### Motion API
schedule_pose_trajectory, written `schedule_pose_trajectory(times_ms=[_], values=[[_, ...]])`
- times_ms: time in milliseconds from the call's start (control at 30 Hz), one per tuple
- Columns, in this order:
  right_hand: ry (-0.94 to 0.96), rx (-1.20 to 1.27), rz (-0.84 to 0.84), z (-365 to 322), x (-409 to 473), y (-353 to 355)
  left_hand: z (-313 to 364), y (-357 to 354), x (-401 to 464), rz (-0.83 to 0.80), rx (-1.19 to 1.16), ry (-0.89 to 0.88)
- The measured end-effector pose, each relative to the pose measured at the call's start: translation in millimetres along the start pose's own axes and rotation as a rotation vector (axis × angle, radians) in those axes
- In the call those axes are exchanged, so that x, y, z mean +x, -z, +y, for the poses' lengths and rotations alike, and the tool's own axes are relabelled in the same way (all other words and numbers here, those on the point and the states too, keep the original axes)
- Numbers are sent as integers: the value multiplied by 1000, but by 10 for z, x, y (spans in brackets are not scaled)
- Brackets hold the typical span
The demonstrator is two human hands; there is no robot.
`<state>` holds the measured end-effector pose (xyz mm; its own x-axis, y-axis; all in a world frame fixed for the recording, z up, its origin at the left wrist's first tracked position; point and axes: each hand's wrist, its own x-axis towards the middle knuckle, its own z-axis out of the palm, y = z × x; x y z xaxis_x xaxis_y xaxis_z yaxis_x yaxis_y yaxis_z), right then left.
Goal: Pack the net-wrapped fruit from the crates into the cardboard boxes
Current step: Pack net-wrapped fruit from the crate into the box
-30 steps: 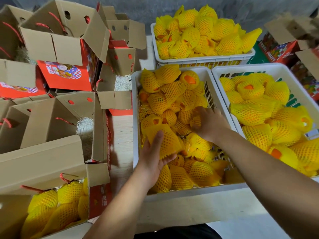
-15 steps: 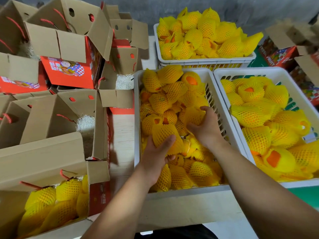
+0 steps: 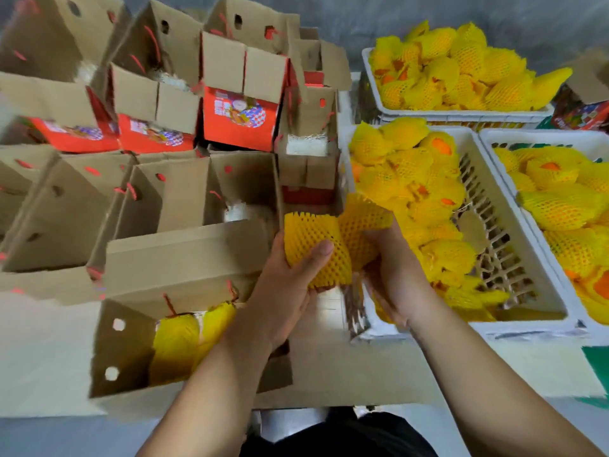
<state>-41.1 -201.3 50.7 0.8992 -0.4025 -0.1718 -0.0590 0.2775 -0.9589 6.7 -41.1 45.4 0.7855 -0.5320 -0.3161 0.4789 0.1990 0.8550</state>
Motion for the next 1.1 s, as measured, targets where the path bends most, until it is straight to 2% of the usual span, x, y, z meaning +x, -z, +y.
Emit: schedule_pose_trajectory(times_ms=[100, 167, 233, 300, 400, 467, 567, 633, 733, 800, 933, 1033, 1100], values=[[55, -207, -48, 162, -193, -629, 198, 666, -329, 33, 59, 61], [25, -254, -49, 347, -291, -1042, 352, 1047, -553, 93, 30, 107], [-27, -281, -7, 532, -372, -1443, 485, 1373, -778, 148, 103, 81], [-140, -255, 9, 695, -427, -1792, 544, 1701, -939, 176, 135, 62], [-364, -22, 13, 889, -464, -2099, 637, 2040, -1037, 235, 176, 112], [-453, 42, 30, 1007, -486, -2192, 669, 2136, -1035, 243, 248, 110], [-424, -3, 51, 1125, -481, -2280, 578, 2145, -936, 344, 124, 167], [-326, -149, 97, 1110, -479, -2303, 460, 2173, -824, 401, 138, 173], [-163, -416, 47, 1175, -514, -2226, 244, 2232, -749, 493, 235, 210], [-204, -511, 49, 1263, -550, -2205, 111, 2250, -717, 532, 268, 278], [-424, -649, 79, 1420, -357, -2246, 35, 2279, -495, 539, 435, 422], [-429, -790, 34, 1542, -209, -2292, 21, 2206, -438, 541, 604, 455], [-434, -834, 21, 1629, -164, -2292, -22, 2186, -401, 565, 571, 484]])
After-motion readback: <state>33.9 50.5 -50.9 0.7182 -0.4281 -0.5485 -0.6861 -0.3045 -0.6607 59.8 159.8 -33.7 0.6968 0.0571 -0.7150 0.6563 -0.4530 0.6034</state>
